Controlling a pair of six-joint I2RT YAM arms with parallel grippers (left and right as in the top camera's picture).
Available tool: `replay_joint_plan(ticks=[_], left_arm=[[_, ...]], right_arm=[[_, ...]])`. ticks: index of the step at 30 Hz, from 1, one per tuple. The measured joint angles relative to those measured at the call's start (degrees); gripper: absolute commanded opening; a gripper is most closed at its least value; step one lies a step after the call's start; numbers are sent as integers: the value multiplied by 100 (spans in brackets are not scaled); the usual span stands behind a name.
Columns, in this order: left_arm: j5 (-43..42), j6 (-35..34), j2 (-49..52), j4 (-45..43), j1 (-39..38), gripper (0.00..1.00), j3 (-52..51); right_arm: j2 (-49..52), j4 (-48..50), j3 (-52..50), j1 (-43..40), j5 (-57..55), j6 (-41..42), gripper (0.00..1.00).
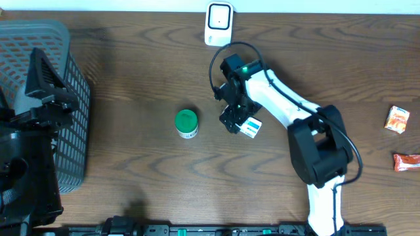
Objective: Scan the item barcode
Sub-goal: 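Lift the Panadol box and swing it toward the white scanner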
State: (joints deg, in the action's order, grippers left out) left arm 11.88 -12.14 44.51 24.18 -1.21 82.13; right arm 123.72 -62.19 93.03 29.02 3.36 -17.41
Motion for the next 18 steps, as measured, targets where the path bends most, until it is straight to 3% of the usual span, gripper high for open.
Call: replay_joint_plan(ticks=[5,11,18], left_arm=[[0,0,0,2,0,84,0],[0,0,0,2,0,84,0],[0,0,0,4,0,84,0]], right_arm=[[184,-52,-15,15,0,-31,80],[192,-24,-15,35,-9,-107,50],[201,-26,-17,101,-52,-101,35]])
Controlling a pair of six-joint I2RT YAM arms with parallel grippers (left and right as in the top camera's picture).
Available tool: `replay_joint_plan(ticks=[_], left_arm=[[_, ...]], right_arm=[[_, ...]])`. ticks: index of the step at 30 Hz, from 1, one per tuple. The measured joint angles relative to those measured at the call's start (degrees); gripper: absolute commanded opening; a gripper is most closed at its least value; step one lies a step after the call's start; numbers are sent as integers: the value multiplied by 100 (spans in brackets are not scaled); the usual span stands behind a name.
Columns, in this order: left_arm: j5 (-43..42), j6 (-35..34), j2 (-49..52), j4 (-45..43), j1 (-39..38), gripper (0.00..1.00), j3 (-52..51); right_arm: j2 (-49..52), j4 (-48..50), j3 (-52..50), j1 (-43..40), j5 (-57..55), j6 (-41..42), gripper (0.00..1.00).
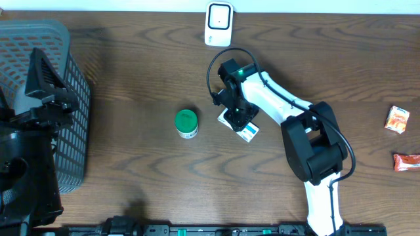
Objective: Scan the item barcode
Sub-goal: 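Lift the Panadol box and swing it toward the white scanner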
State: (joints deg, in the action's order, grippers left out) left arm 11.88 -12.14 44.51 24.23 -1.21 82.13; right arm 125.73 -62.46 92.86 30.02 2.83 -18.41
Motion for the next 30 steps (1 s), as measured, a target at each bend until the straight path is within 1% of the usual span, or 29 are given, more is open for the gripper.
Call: replay_joint_plan(ticks=[4,8,13,17,25,30], left_arm=[[0,0,0,2,0,84,0],[0,0,0,7,0,84,0],[0,0,0,17,0,84,0],[0,0,0,22,0,85,0],[0,0,0,42,0,84,0],[0,0,0,42,0,84,0]], right_arm=[[9,-120,26,48,35,92,33],[111,-667,361,61,214,131,34],[146,-1716,1392,61,752,149,34],[144,-2439,1996,59,1528,-74,35],[144,-3237,2142,59,2846,-734,35],[144,-3252,2142,59,3121,-1014,33]])
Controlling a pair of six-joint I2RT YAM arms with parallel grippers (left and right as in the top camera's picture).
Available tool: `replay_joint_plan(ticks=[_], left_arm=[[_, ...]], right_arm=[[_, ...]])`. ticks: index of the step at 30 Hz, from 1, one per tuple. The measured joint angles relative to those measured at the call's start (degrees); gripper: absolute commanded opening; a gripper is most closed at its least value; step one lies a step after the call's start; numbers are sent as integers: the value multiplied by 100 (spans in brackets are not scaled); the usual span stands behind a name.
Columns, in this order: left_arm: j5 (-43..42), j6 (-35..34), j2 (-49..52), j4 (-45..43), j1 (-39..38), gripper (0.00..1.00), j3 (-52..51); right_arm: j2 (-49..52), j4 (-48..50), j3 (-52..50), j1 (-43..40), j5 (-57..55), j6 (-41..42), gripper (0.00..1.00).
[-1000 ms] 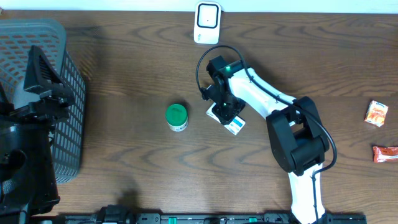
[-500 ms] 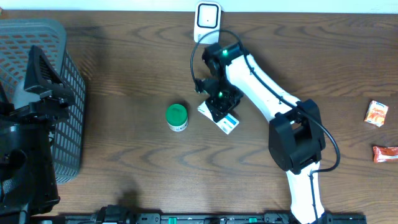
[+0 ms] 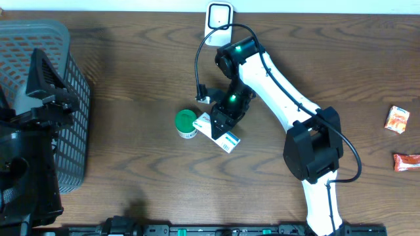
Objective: Scan the item barcode
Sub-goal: 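Lift the Panadol box and swing it toward the white scanner, then hold the Panadol box barcode in front of the scanner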
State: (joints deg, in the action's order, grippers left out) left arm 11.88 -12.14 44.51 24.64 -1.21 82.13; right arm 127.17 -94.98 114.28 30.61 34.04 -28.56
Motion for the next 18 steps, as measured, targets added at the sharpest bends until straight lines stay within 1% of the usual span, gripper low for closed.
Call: replay_joint_plan(ticks=[2,5,7,9,11,13,16,18], left_arm=[[0,0,0,2,0,84,0],[0,0,0,11,-2,84,0],[0,-2,0,35,-2,84,0],[0,0,0,48,0,84,0],[0,0,0,50,0,85,0],[0,0,0,59,0,85,0],[0,0,7,68,0,85,0],[0,0,20,68,0,84,0]], right_arm=[[0,66,0,0,-39,-37,32],[0,448,0,2,-442,92,30],[0,817,0,0,-833,260,35],[0,1091,0,0,-1226,396,38],[0,1333,0,0,-1528,472,38],[0,1665,0,0,-1808,520,38],[0,2173,2,-15,-2105,590,33],[0,2562,4,-39,-2236,664,32]])
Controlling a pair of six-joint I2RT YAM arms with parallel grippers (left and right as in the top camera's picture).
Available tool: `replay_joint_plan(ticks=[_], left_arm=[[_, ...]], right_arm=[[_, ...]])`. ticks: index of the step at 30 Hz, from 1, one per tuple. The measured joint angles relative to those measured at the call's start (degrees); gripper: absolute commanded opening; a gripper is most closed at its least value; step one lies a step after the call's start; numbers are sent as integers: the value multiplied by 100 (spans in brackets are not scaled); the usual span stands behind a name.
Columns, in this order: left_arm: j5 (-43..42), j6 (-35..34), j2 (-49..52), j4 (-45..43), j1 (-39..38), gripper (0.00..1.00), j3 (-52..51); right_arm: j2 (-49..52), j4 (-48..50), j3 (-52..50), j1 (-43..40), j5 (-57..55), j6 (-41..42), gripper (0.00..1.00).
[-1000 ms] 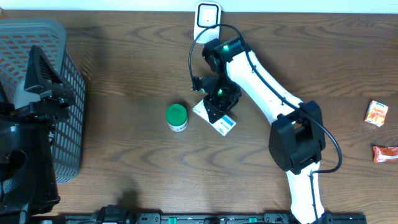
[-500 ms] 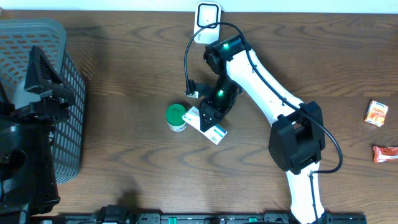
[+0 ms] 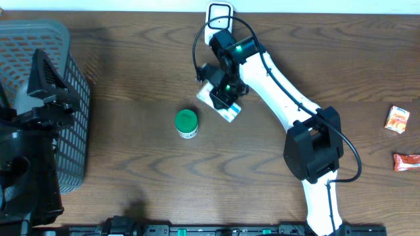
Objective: Scan the item barcode
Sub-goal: 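Hold the Panadol box barcode in front of the scanner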
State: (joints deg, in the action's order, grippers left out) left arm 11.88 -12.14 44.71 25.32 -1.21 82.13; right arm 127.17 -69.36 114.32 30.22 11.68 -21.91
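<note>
A white scanner stands at the table's far edge. Just in front of it and slightly left, my right gripper is shut on a small white box with blue print, the item. The box hangs tilted under the wrist, and the arm covers part of it. No barcode can be made out from above. My left arm rests at the far left by the basket, its fingers too dark to read.
A green-lidded jar stands left of the held box. A grey mesh basket fills the left end. Two orange snack packets lie at the right edge.
My right gripper has carried the box from beside the green jar toward the far edge, closer to the scanner. The box is turned differently. The jar and left arm have not moved.
At first my right gripper was on the box to the right of the jar, mid-table. Then it had shifted slightly left with it. After that the box was held right beside the jar. Now it hangs just in front of the scanner.
</note>
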Motion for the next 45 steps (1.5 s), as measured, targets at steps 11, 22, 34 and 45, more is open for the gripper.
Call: replay_joint_plan(ticks=[11,22,34,45], left_arm=[[0,0,378,2,0,84,0],[0,0,597,15,0,84,-4],[0,0,592,74,0,84,-4],[0,0,658,144,0,84,-4]], right_arm=[[0,1810,4,-428,-407,236,36],[275,3847,136,-470,-1510,179,34],[1639,6832,251,-411,-3285,-1606,36],[1681,7458,522,-358,-3567,-2520,33]])
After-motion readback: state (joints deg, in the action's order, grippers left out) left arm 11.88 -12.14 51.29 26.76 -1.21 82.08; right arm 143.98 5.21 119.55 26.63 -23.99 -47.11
